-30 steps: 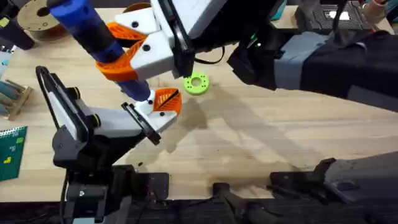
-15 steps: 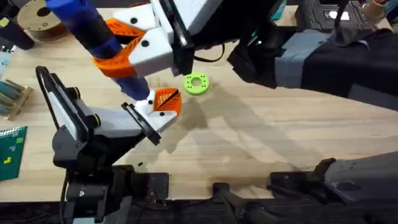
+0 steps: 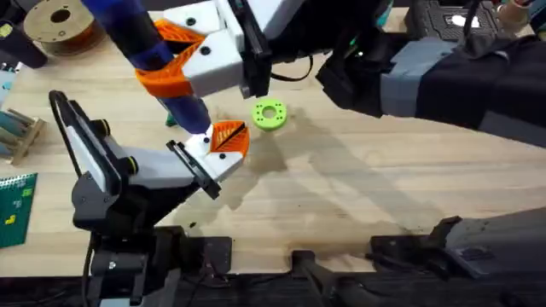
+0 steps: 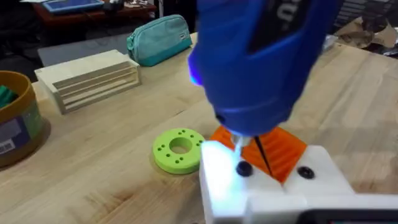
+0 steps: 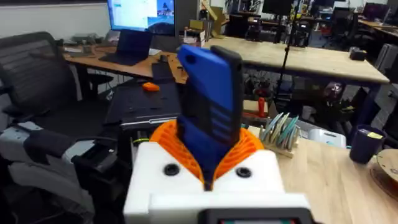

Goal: Pick up the gripper from the table and insert it into the empty holder that is missing its gripper. Then pick up a screw, insert it into the mounting hole, and use the screwdriver to tighten it. Finally, clean up the table by picking up the vegetable and placing it into the bucket.

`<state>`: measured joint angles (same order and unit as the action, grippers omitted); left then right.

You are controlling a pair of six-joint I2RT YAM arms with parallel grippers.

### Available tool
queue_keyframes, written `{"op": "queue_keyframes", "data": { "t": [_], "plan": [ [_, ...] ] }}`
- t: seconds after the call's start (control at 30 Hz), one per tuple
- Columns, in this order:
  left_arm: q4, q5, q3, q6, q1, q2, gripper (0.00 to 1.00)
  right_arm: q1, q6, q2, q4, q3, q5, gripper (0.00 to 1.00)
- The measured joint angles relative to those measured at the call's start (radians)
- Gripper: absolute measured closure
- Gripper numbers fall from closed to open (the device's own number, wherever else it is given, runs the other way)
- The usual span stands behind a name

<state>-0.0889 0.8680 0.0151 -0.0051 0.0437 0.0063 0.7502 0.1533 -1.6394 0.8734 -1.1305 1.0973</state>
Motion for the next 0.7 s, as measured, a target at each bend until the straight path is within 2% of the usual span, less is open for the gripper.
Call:
{"op": "queue_keyframes", "data": {
  "t": [0.7],
  "plan": [
    [0.0, 0.0, 0.0, 0.0, 0.0, 0.0, 0.995, 0.006, 0.001, 0.0, -0.036, 0.0, 0.0, 0.982]
  ]
}}
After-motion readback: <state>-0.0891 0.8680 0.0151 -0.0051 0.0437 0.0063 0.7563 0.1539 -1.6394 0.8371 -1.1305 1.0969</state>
